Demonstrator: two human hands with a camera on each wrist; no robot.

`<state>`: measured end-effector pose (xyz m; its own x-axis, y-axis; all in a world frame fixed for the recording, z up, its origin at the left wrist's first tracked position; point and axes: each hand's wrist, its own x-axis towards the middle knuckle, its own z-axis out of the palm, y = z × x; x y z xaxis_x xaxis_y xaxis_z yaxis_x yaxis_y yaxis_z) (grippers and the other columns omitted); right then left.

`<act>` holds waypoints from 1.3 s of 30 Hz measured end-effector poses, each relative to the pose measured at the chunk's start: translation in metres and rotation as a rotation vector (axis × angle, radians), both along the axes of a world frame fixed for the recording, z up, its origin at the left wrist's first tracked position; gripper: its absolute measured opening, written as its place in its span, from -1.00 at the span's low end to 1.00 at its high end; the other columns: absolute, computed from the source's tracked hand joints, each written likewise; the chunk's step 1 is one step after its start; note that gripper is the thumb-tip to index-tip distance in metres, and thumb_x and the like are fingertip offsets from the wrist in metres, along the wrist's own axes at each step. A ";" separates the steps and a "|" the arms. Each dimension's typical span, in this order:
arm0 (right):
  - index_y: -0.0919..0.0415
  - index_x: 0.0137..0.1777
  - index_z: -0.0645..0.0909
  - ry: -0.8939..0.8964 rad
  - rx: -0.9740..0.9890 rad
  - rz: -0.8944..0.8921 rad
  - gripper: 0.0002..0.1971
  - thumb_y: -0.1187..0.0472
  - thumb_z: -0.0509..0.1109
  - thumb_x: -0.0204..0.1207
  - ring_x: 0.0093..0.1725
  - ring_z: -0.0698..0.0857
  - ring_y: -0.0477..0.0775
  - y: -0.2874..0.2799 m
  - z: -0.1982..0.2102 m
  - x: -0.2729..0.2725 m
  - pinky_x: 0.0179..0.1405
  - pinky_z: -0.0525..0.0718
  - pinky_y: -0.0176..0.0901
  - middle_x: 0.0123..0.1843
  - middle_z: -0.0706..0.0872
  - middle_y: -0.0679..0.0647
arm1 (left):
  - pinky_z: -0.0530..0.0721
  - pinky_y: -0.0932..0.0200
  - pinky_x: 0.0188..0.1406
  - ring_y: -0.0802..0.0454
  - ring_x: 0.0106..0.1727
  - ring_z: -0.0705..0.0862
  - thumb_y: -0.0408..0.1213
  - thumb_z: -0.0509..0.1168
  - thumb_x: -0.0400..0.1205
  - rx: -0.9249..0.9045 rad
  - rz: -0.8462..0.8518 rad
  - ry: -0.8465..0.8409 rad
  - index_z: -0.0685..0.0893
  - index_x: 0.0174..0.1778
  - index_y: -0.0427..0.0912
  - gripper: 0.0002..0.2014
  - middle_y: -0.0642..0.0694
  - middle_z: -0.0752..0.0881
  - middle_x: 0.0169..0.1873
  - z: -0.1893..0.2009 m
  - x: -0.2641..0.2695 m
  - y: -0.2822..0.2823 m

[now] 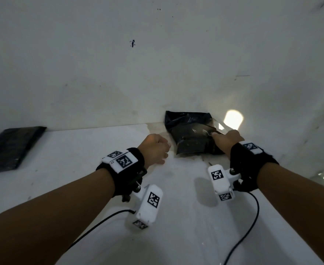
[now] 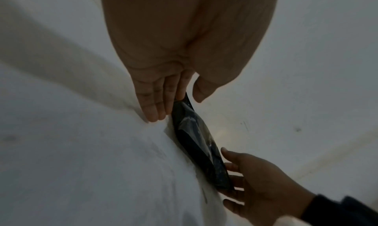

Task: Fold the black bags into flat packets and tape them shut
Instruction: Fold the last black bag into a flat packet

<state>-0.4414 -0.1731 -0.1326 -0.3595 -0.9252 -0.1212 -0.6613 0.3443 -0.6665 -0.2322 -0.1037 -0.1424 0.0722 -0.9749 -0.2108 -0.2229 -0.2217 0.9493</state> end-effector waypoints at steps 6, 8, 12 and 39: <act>0.48 -0.03 0.58 -0.433 0.041 0.000 -0.81 0.40 0.49 0.44 -0.08 0.72 0.33 0.005 -0.003 -0.004 0.00 0.79 0.25 -0.09 0.70 0.31 | 0.78 0.09 -0.26 -0.16 -0.05 0.66 -0.21 0.27 0.73 0.045 0.088 0.165 0.63 0.17 -0.47 -0.68 -0.30 0.64 0.00 0.000 -0.023 -0.023; 0.47 -0.11 0.57 -0.559 0.116 0.025 -0.95 0.52 0.40 0.48 -0.20 0.69 0.31 0.011 -0.002 -0.004 -0.15 0.78 0.14 -0.17 0.67 0.32 | 0.81 -0.02 -0.26 -0.19 -0.07 0.69 -0.18 0.31 0.71 0.035 0.157 0.176 0.63 0.13 -0.44 -0.68 -0.30 0.68 0.02 0.000 -0.024 -0.027; 0.39 -0.14 0.59 -0.572 0.150 0.075 -0.91 0.55 0.33 0.49 -0.33 0.65 0.26 0.023 0.001 -0.003 -0.50 0.64 -0.04 -0.23 0.64 0.29 | 0.76 -0.01 -0.47 -0.27 -0.18 0.75 -0.15 0.48 0.59 0.086 0.247 0.227 0.68 0.04 -0.41 -0.65 -0.31 0.75 -0.09 -0.003 -0.020 -0.021; 0.31 -0.09 0.73 -0.300 0.472 0.751 -0.86 0.21 0.48 0.52 -0.47 0.68 0.06 0.226 0.004 0.174 -0.42 0.68 -0.18 -0.35 0.73 0.11 | 0.55 0.19 -0.47 -0.05 -0.38 0.61 -0.20 0.54 0.51 0.110 0.191 -0.324 0.66 -0.38 -0.28 -0.72 -0.21 0.69 -0.41 0.006 0.186 0.312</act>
<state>-0.2678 0.0530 -0.1282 0.4194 -0.7338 -0.5345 -0.6429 0.1756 -0.7456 -0.0458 0.2086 -0.1360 0.3305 -0.9103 -0.2494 -0.4521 -0.3846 0.8048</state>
